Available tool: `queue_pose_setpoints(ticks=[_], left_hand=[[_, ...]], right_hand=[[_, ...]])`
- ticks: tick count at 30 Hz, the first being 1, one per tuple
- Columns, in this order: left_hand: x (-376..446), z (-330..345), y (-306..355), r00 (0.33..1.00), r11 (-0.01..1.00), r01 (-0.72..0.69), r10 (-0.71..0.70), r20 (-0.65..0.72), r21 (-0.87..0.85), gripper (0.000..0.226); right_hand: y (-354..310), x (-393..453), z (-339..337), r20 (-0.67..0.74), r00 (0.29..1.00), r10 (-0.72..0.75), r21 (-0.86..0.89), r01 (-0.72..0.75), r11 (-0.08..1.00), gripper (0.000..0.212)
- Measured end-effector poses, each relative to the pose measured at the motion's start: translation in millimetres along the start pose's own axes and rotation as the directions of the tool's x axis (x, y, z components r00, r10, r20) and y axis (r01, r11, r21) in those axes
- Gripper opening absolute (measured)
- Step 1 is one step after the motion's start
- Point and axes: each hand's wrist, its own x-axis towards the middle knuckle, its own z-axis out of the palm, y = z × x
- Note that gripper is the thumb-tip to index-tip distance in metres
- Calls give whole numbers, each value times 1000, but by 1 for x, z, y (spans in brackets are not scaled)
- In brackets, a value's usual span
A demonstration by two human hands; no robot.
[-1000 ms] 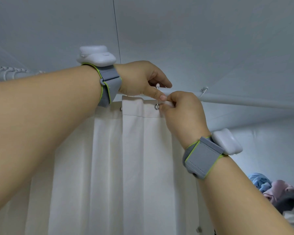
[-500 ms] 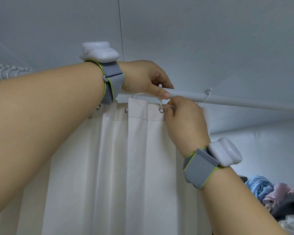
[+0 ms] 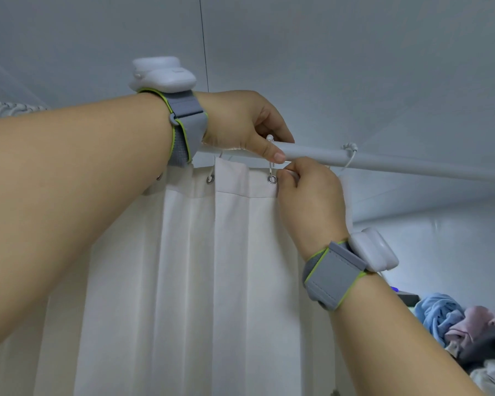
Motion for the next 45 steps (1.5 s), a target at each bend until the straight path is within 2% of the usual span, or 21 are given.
queue_pose_setpoints(ticks=[8, 14, 19, 22, 25, 27, 31, 34, 36, 41, 45], left_hand=[[1, 2, -4, 999, 993, -9, 3, -48, -120, 43], [2, 0, -7, 998, 987, -15, 5, -60, -159, 48], [3, -1, -5, 996, 998, 12, -18, -89, -64, 47], [4, 0, -3, 998, 999, 31, -32, -58, -5, 33], [4, 0, -3, 999, 999, 38, -37, -38, 33, 28], [4, 0, -3, 999, 998, 41, -40, -26, 52, 30], [4, 0, -2, 999, 998, 35, -34, -14, 53, 29], [4, 1, -1, 1000, 998, 20, -19, -13, 63, 32], [2, 1, 0, 1000, 998, 15, -14, -11, 68, 34], [2, 1, -1, 1000, 998, 3, -4, 3, 69, 32], [1, -3, 0, 997, 997, 22, -27, 73, 72, 35]], right_hand=[[-1, 4, 4, 19, 996, 92, 184, -94, 978, 21], [4, 4, 0, 60, 995, 85, -1, -85, 996, 17], [8, 2, 2, 85, 996, 22, -28, -19, 999, 17], [7, -2, -2, 86, 996, -27, -23, 29, 999, 18], [3, -8, -3, 114, 991, -73, 14, 72, 997, 29], [0, -10, -4, 135, 988, -71, 73, 62, 995, 37], [-4, -11, -4, 154, 986, -67, 107, 51, 993, 30], [-6, -9, -3, 193, 980, -38, 115, 16, 993, 44], [-8, -7, -2, 217, 976, -4, 183, -37, 982, 47], [-1, -2, -4, 286, 958, 13, 293, -100, 951, 43], [4, -3, -5, 319, 947, 14, 301, -115, 946, 36]])
